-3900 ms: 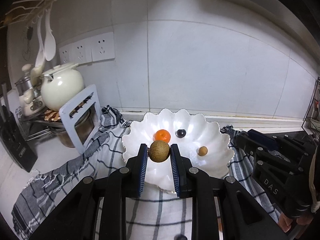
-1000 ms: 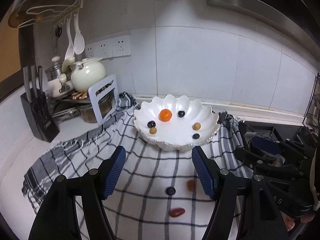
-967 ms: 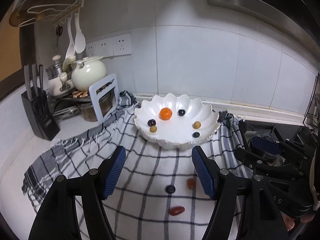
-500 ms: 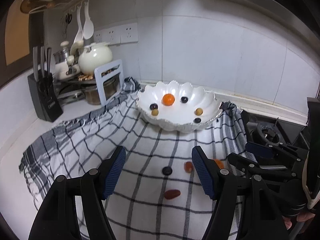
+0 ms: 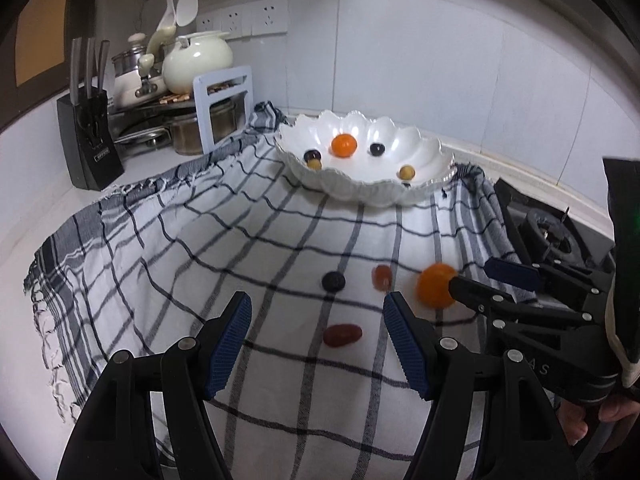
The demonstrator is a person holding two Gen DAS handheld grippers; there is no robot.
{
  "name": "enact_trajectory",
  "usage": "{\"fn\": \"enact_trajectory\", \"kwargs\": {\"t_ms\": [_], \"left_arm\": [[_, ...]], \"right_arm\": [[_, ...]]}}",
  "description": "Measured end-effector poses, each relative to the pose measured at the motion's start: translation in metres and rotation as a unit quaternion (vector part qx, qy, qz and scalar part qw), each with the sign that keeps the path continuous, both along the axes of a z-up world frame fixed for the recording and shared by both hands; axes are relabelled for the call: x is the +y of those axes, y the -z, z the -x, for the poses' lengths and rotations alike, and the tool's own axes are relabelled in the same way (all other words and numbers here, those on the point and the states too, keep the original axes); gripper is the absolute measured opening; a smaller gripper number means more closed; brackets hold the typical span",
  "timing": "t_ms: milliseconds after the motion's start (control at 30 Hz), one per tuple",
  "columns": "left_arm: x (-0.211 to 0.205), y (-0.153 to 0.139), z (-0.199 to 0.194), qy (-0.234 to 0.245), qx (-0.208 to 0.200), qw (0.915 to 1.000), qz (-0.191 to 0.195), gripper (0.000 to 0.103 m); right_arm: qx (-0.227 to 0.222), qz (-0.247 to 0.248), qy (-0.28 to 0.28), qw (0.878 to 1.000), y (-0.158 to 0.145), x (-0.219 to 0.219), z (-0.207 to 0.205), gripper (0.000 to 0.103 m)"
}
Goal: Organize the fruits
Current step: 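Withdraw both open grippers from the bowl toward the mandarin and red date, then grasp the red date with the left gripper while the right gripper grasps the mandarin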
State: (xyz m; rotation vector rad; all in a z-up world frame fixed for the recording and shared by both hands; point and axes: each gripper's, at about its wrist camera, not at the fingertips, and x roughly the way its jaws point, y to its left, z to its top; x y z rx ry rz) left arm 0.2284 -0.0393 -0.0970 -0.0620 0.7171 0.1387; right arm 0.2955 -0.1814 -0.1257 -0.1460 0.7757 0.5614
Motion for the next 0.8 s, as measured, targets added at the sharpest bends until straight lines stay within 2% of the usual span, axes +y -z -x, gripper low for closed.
{"fn": "enact_trajectory", "kwargs": {"t_ms": [367,567,800], "left_arm": [[-0.007,0.03,-0.008,-0.002,0.03,0.9995,-0.003,0.067],[-0.013,0.042,-0.016,-0.004,0.041,0.9991,-0.009,0.062],[-0.008,0.054,-0.025,-0.014,0.061,0.998,0.009,0.054]], "right_arm": [[0.032,0.006,-0.014,0.999,0.023,0.0,-0.01,0.046],[0.038,0.009,-0.017,0.999,0.029,0.003,-0.017,0.046],[0.041,0.011,-0.017,0.999,0.033,0.007,-0.025,0.046]]}}
